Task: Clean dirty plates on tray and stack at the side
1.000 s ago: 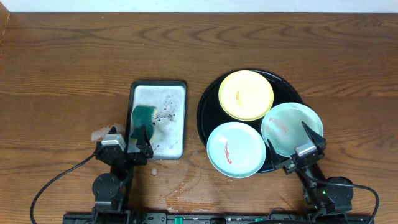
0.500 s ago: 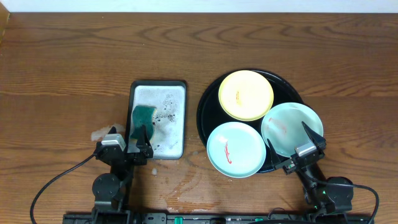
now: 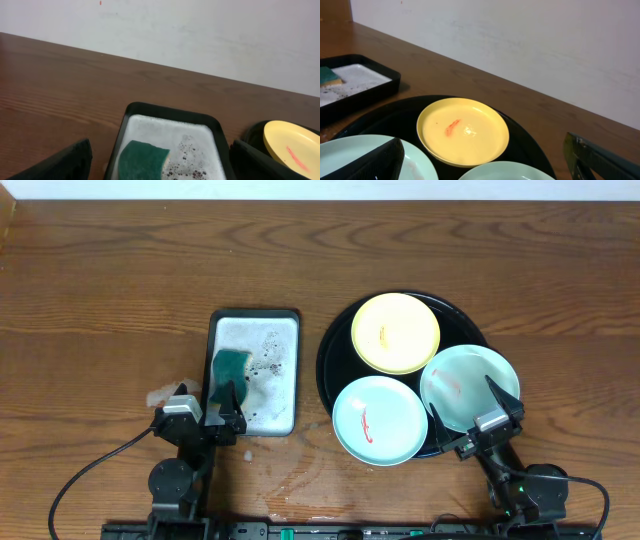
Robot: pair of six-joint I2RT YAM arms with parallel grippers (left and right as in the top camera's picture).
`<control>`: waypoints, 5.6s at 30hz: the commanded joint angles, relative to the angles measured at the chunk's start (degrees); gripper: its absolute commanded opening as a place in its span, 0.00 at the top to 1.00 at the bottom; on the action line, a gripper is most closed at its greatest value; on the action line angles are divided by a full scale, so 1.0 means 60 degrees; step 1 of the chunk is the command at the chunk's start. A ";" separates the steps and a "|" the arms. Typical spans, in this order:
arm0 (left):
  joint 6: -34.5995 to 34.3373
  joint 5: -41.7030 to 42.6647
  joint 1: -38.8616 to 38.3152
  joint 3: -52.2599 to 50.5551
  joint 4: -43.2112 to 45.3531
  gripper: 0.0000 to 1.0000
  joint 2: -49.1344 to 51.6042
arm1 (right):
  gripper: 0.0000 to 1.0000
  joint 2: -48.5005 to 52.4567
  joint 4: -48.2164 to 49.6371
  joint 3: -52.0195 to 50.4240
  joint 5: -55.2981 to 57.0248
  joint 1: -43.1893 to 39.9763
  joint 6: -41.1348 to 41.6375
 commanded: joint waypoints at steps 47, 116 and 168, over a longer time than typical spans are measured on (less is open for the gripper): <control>0.0120 -0.0091 0.0040 -0.0120 -0.0412 0.12 -0.0058 | 0.01 -0.0051 -0.0047 -0.0015 -0.0040 0.0076 0.0047; -0.1450 0.1978 0.0036 0.9551 -0.6637 0.12 0.7563 | 0.01 0.6612 -0.6400 0.8670 -0.0142 0.0066 0.2175; -0.0197 0.0874 0.0029 1.1384 -0.8171 0.93 1.6575 | 0.34 1.1621 -1.0269 1.1559 -0.0729 0.0076 0.3096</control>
